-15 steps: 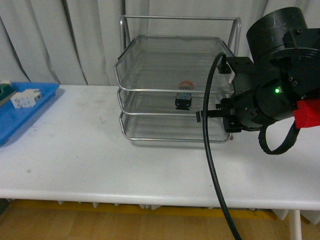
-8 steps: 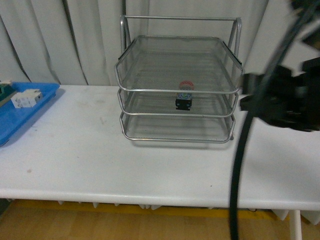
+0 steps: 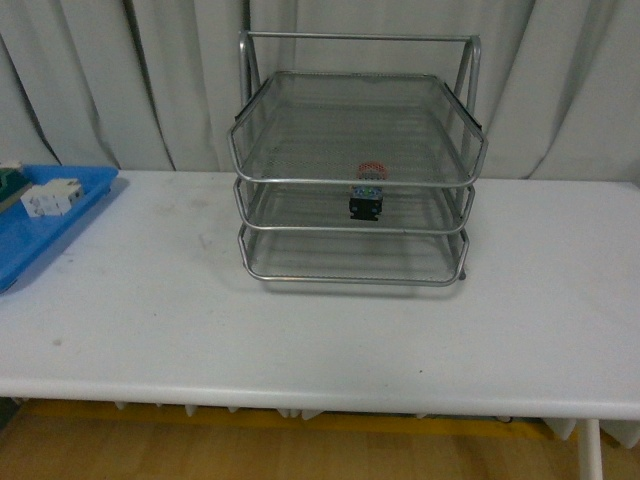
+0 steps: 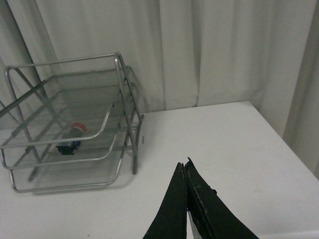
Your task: Place button on rack with both arms
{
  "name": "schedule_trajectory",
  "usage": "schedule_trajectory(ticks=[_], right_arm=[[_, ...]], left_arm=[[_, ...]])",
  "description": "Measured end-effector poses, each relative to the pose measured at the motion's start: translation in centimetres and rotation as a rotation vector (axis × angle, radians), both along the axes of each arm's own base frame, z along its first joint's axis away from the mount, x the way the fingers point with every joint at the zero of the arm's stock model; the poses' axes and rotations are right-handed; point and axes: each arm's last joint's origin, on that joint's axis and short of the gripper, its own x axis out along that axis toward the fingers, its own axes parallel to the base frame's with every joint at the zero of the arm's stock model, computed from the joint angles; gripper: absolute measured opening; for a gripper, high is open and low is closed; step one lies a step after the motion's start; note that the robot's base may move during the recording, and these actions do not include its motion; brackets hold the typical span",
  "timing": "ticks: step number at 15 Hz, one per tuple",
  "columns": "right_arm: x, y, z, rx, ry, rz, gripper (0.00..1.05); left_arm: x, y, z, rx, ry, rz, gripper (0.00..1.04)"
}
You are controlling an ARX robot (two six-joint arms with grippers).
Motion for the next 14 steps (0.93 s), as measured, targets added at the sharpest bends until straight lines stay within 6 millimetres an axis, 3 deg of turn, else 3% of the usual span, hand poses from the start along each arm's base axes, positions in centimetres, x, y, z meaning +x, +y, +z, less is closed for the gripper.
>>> schedule_trajectory(ticks=[4, 14], right_arm=[[-2.0, 1.7, -1.4, -0.099, -0.030, 0.017, 0.02], [-3.7, 1.5, -3.8, -0.106, -0.037, -0.005, 0.02]], left_arm=[[0.0, 0.0, 0.0, 0.000, 0.000, 0.000, 0.98], [0.0, 0.0, 0.0, 0.000, 0.000, 0.000, 0.98]])
